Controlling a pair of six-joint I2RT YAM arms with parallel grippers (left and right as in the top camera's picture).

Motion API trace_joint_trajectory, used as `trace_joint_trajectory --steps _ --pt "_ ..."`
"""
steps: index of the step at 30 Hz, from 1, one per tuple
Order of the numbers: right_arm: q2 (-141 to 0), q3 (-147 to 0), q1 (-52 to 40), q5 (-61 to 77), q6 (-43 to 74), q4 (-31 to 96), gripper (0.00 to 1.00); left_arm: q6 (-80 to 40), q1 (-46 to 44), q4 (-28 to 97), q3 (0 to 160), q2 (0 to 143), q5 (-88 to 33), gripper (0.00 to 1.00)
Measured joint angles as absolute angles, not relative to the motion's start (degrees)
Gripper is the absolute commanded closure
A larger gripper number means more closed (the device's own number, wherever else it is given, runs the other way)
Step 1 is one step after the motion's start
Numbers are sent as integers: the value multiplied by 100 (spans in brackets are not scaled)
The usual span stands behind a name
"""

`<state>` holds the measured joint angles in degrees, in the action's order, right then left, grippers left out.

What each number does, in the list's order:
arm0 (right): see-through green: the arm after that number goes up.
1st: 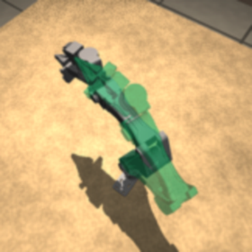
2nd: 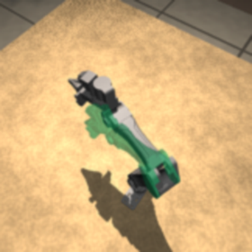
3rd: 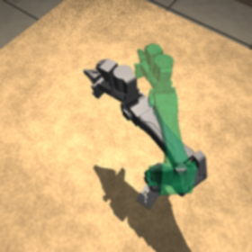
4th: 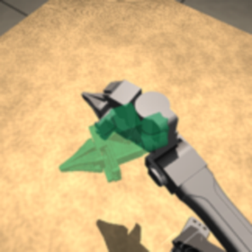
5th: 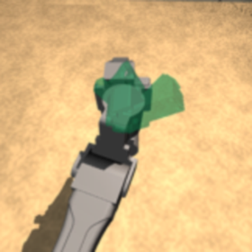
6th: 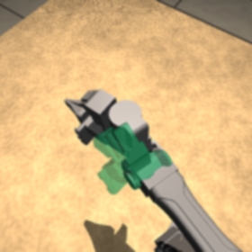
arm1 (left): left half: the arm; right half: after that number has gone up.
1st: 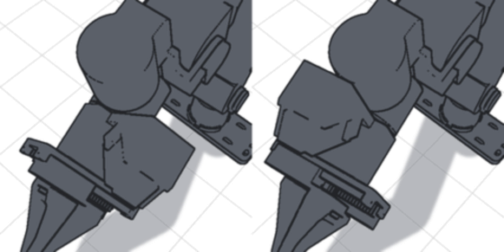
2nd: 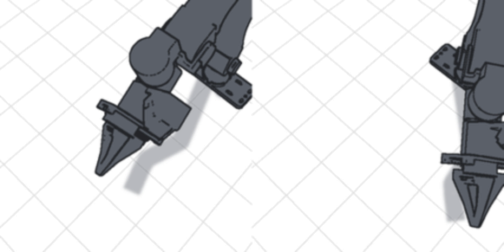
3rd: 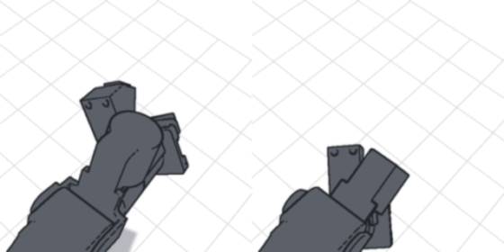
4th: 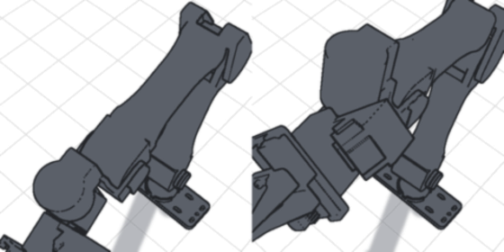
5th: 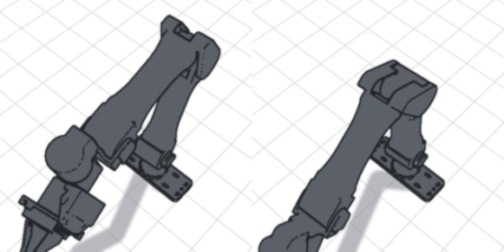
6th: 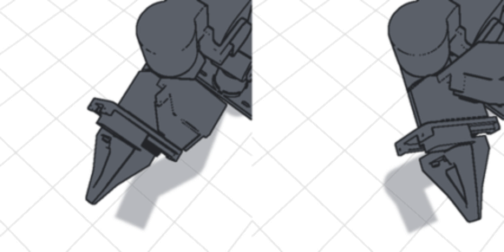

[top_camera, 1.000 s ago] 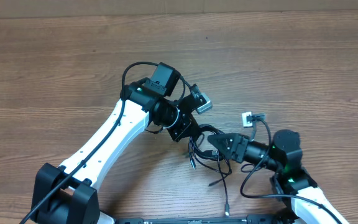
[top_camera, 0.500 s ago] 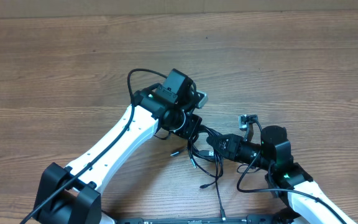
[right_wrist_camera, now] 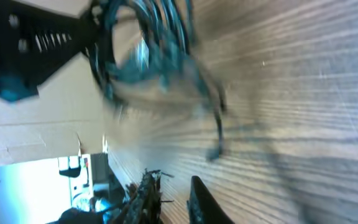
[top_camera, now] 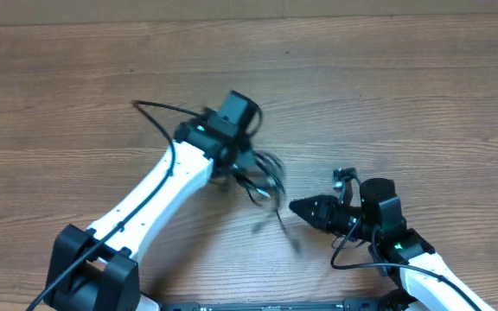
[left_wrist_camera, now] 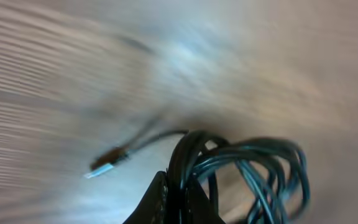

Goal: Untangle cables

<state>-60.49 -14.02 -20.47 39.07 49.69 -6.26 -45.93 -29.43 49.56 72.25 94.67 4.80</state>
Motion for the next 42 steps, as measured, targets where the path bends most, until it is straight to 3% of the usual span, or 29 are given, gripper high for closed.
trace_joint_trajectory --steps 4,6,11,12,14,18,24,27,33,34,37,40,42 --pt "-6049 -1380 -2058 3964 4991 -617 62 -4912 -2814 4969 7225 9522 1044 95" --pt "-6051 -1376 -2067 3957 4967 -613 56 -4967 -2842 4971 7225 9548 1083 87" --pt "-6049 -1372 -2067 3918 4960 -554 44 -5072 -2851 4978 7225 9647 781 84" --pt "-6051 -1372 -2067 3900 4963 -528 40 -5085 -2851 5009 7225 9668 626 78" --pt "-6049 -1372 -2067 3846 4974 -480 33 -5094 -2851 5074 7225 9688 287 53" --pt "-6051 -1369 -2067 3712 4965 -279 25 -5153 -2851 5085 7225 9732 -381 25" --pt "-6049 -1369 -2067 3494 4947 99 14 -5181 -2851 5157 7225 9754 143 22" --pt "-6049 -1369 -2069 3343 4965 272 10 -5227 -2851 5196 7225 9754 379 7" --pt "-6049 -1369 -2067 2987 4952 475 6 -5961 -2849 5164 7135 9754 502 9" --pt "-6049 -1369 -2067 2934 4950 513 5 -6173 -2829 5087 7050 9754 519 12" --pt "-6051 -1367 -2067 2733 4952 701 4 -6744 -2683 4692 6554 9762 609 37" --pt "-6049 -1367 -2067 2630 4950 711 2 -6965 -2462 4331 6222 9776 722 44" --pt "-6049 -1367 -2067 2602 4950 705 2 -7041 -2379 4254 6139 9776 768 55"
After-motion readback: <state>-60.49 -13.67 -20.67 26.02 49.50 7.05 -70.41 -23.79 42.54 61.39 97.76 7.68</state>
